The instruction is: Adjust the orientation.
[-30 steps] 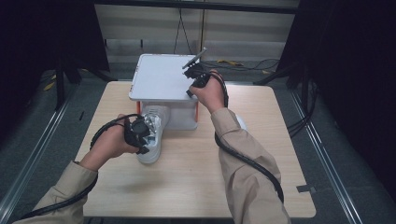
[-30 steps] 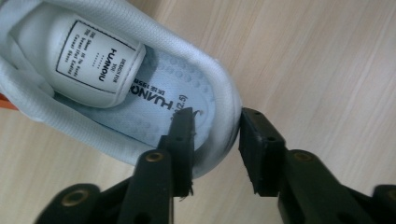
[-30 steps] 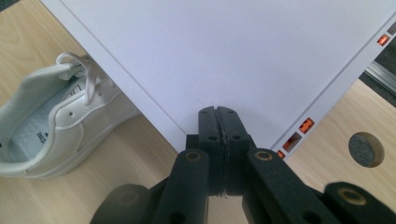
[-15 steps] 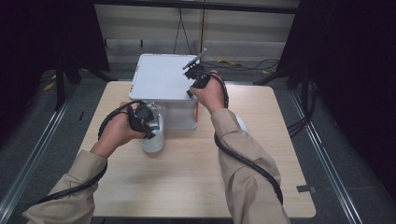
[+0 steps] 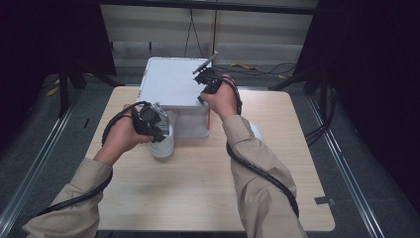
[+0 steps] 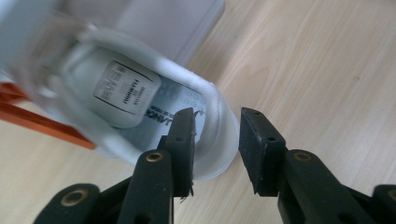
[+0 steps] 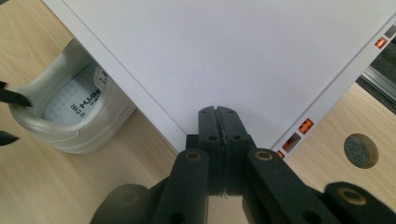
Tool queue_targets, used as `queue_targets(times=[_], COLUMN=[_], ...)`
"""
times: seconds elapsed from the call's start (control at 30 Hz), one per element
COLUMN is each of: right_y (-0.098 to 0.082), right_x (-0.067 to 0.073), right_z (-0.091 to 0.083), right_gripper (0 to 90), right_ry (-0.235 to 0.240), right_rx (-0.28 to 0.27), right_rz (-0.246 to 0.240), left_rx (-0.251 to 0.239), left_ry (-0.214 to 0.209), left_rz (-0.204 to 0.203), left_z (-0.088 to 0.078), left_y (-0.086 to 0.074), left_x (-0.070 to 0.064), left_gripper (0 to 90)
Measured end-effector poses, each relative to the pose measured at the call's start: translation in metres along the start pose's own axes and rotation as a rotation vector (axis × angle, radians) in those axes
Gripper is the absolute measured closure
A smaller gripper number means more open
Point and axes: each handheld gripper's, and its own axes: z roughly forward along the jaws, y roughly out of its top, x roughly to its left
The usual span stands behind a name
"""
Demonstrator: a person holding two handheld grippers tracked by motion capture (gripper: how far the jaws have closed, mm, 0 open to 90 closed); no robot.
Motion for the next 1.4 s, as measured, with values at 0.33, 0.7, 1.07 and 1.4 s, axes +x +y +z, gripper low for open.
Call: queue_targets(times=[0.33,0.7,1.07,1.4], right_y=[0.002,0.0,-0.003,-0.002], right_x=[0.001,-0.002,-0.003,-0.004], right_z=[0.0,0.0,0.0,0.001], right_gripper=[89.0,89.0,89.0,89.0], right_ry=[-0.01,0.015,0.019,0.026], right_rx=[0.014,-0.003,-0.022,-0.018], right_rz=[-0.016,-0.011,-0.015,-0.021], left_rx=[0.08,0.054,0.034,0.022], left_ry=[-0.093,-0.004,0.124,0.201], left_rz=[-0.003,0.004,0.013,0.024], left_z=[0.026,0.038,0.044,0.05], left_y=[-0.009,-0.002,0.008,0.008], left_x=[-0.017,-0.011,0.002,0.013], left_gripper=[90.0,90.0,90.0,90.0])
